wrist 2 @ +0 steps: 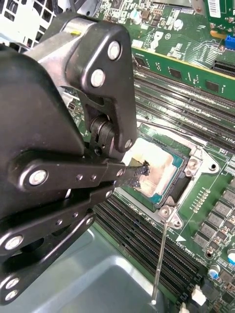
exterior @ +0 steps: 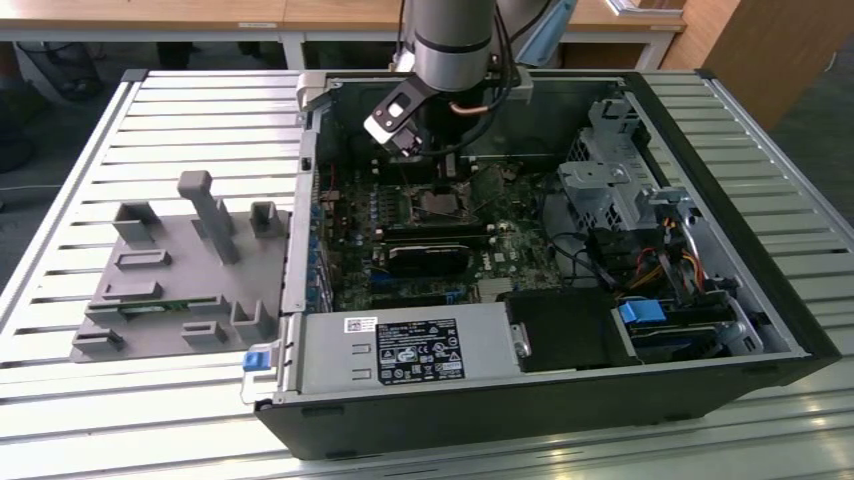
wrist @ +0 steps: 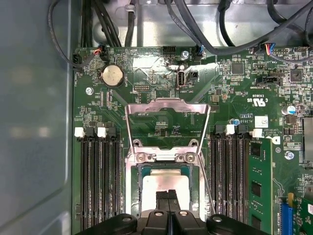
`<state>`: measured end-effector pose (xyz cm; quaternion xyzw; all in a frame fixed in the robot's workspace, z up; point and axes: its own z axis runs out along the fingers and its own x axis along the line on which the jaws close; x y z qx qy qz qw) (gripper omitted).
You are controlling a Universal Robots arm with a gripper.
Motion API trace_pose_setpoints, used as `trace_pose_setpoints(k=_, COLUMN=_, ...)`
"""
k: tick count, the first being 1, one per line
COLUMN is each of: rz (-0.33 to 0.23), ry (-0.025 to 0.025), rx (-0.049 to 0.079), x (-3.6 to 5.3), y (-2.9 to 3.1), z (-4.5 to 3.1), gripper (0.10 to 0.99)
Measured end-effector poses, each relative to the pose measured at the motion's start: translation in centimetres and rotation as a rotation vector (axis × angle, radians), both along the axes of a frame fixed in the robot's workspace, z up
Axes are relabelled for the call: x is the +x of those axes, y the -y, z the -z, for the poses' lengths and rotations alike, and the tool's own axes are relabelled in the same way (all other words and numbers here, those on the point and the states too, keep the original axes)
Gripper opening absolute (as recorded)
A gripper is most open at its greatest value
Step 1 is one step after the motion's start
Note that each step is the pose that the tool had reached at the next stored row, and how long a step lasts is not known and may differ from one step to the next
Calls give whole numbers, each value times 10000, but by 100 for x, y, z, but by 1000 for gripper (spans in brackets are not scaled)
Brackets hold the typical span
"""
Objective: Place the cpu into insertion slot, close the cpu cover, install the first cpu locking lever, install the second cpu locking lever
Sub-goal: 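Close the cpu cover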
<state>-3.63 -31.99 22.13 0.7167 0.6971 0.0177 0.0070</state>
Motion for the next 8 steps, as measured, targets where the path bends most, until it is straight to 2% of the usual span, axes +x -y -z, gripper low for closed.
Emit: trace_pose_setpoints(k=8, rz=0, ry=-7, rx=11, x=0, y=0, z=-84, gripper=106)
